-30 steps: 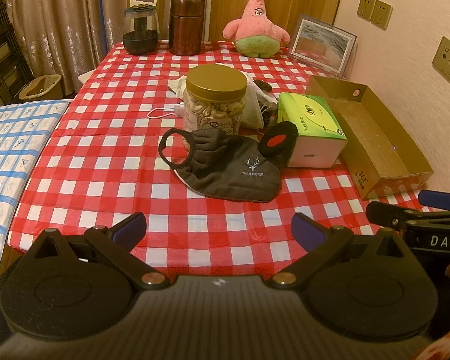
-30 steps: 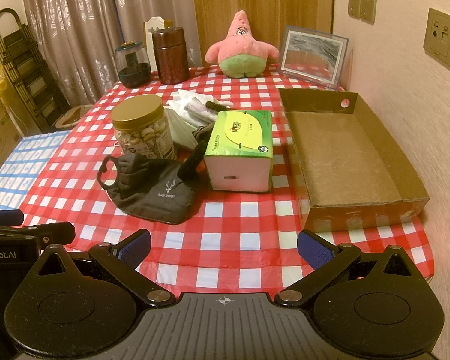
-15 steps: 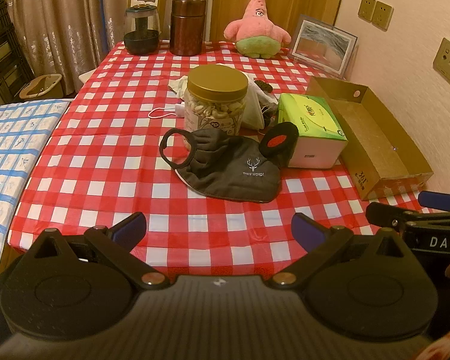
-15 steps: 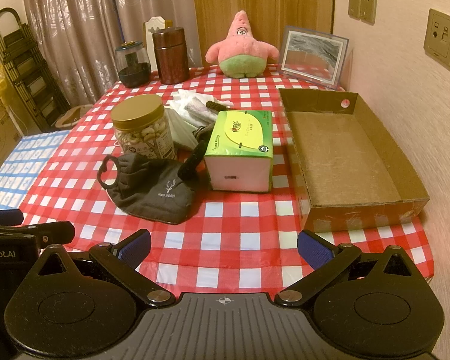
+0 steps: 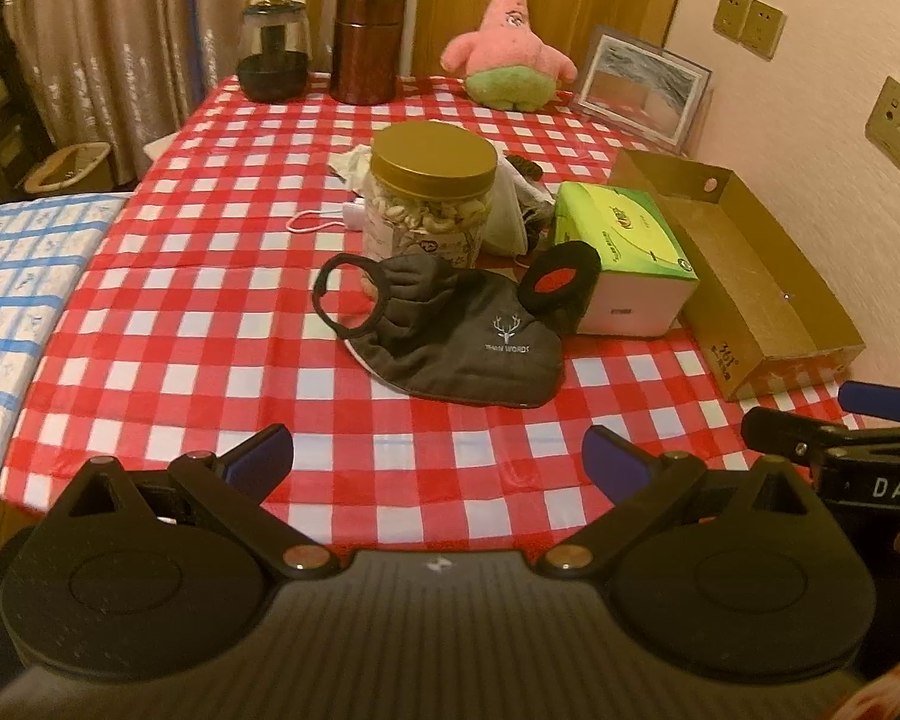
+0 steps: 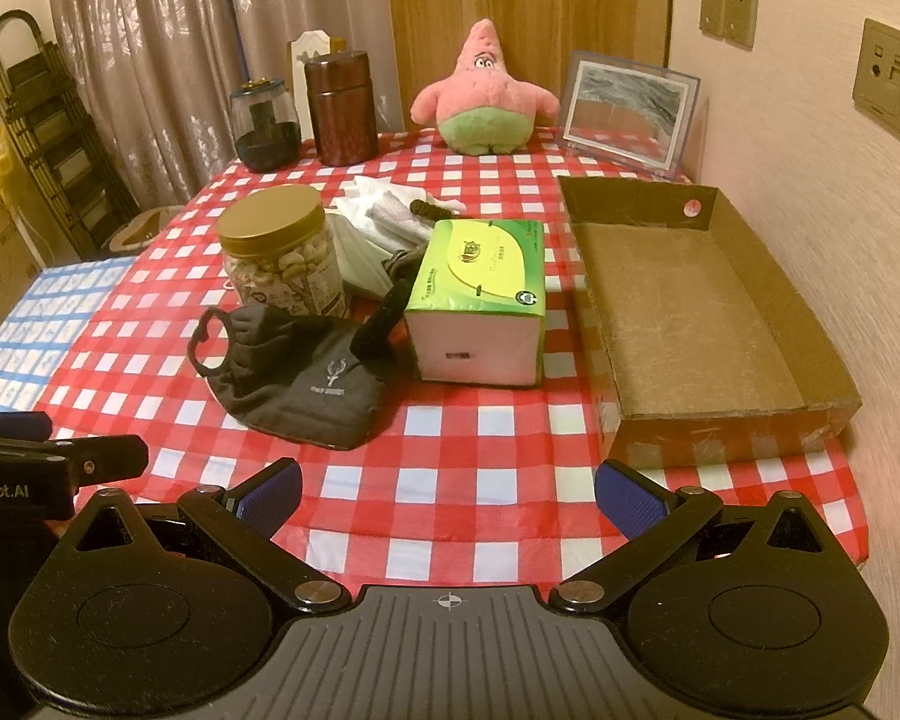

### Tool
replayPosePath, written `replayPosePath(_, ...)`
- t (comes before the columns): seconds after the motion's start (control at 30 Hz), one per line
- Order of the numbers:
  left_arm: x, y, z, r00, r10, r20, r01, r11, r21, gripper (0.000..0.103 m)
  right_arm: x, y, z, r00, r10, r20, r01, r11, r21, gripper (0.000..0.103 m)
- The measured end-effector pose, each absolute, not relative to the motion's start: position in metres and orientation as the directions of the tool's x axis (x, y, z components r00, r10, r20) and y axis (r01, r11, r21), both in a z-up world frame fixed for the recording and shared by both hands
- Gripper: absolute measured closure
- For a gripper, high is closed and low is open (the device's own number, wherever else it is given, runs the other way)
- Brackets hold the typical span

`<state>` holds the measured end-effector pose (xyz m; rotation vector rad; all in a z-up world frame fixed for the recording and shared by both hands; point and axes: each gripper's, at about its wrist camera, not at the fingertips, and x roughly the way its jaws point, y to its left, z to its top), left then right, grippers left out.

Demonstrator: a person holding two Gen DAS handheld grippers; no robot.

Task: Organize soft objects
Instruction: 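Reach the left tool to the grey mask and close on it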

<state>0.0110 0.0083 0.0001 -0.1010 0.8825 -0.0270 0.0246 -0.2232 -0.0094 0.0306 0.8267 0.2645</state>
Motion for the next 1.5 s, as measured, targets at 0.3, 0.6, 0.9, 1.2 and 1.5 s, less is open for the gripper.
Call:
replayPosePath(0.3, 0.047, 0.016, -0.023, 0.634, -0.136, -0.761, 0.160, 0.986, -0.043, 0.005, 0.045, -0.217, -0.024, 0.648, 0.240, -0.723, -0.226, 0.967, 0.119, 0.000)
replayPosePath(0.6, 0.096, 0.016, -0.055, 0.634, -0.181, -0.752, 0.289, 0.957, 0.014, 0.011, 0.076, -0.207, -0.043, 0.644, 0.240, -0.727, -0.214, 0.968, 0.130, 0.001)
replayPosePath(0.9, 0.134, 0.014, -0.096, 0.618, -0.161, -0.769, 0.313, 0.948, 0.053, 0.016, 0.103, -0.198, -0.063, 0.628, 0.242, -0.740, -0.219, 0.967, 0.130, 0.001)
replayPosePath(1.2, 0.148, 0.009, -0.120, 0.610, -0.149, -0.778, 0.310, 0.949, 0.061, 0.026, 0.116, -0.198, -0.078, 0.613, 0.236, -0.754, -0.203, 0.969, 0.139, 0.001)
replayPosePath(1.5, 0.151, 0.000, -0.127, 0.573, -0.154, -0.805, 0.325, 0.944, 0.051, 0.064, 0.119, -0.199, -0.083, 0.608, 0.235, -0.759, -0.194, 0.970, 0.145, 0.001)
